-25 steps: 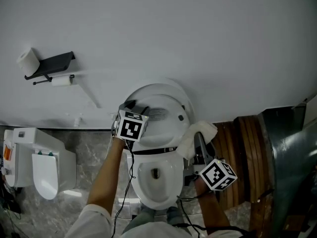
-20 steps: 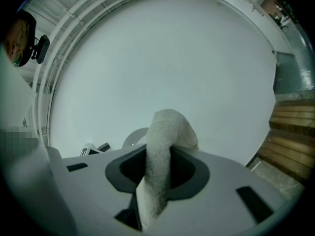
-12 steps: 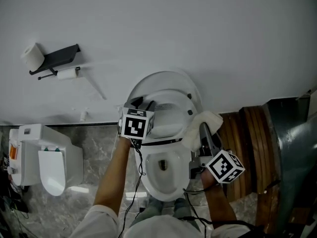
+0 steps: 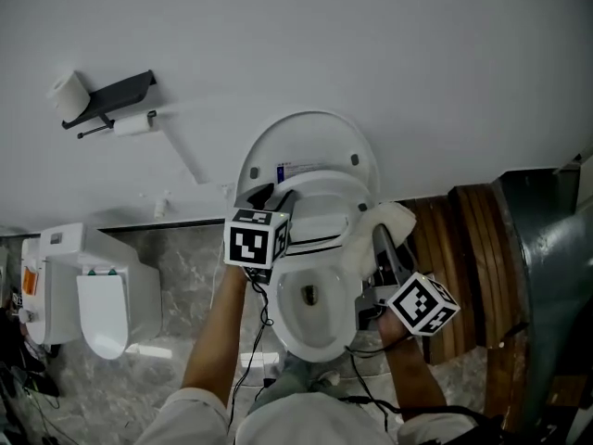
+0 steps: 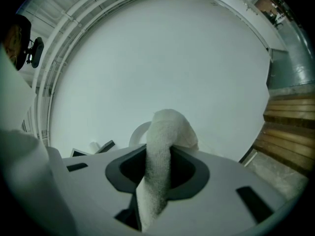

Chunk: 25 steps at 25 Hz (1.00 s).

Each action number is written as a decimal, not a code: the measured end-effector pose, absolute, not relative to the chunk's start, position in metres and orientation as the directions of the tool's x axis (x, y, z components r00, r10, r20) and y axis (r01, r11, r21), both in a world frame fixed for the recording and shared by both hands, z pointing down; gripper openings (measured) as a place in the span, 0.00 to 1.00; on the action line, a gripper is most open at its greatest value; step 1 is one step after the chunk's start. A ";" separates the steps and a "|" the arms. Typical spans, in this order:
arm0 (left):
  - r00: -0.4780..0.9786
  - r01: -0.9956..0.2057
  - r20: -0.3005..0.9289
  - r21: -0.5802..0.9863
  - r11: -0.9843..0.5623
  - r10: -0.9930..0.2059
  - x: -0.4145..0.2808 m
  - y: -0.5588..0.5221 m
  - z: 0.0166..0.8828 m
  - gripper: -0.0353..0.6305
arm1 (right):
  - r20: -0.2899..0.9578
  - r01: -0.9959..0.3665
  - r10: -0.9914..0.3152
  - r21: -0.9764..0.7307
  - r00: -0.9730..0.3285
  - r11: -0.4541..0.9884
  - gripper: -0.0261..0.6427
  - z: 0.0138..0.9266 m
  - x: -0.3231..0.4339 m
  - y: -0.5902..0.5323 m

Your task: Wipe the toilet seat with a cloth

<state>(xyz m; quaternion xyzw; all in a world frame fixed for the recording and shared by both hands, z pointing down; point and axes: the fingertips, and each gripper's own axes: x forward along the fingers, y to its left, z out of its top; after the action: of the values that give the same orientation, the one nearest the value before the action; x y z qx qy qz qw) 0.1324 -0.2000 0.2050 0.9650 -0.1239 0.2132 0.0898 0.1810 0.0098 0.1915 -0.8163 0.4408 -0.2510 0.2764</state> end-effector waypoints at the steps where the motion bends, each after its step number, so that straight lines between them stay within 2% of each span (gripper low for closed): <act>1: 0.879 -0.275 0.434 0.119 -0.954 -0.199 0.128 -0.196 0.205 0.33 | 0.160 -0.581 -0.859 -0.674 0.487 -0.455 0.19 0.190 0.178 0.013; 12: 0.877 -0.247 0.451 0.123 -0.961 -0.168 0.079 -0.135 0.213 0.33 | 0.206 -0.523 -0.821 -0.683 0.532 -0.510 0.19 0.208 0.139 0.102; 18: 0.880 -0.235 0.442 0.088 -0.968 -0.173 0.045 -0.094 0.227 0.33 | 0.167 -0.559 -0.842 -0.679 0.512 -0.475 0.19 0.194 0.113 0.111; 25: 0.870 -0.170 0.479 0.073 -0.983 -0.115 0.008 -0.050 0.250 0.33 | 0.183 -0.555 -0.847 -0.683 0.499 -0.474 0.19 0.205 0.087 0.133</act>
<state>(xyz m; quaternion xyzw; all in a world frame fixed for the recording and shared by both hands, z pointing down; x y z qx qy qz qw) 0.0078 -0.0500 0.2498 0.9654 -0.0738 0.2437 0.0562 0.0871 0.1328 0.2054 -0.8185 0.4284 -0.2590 0.2819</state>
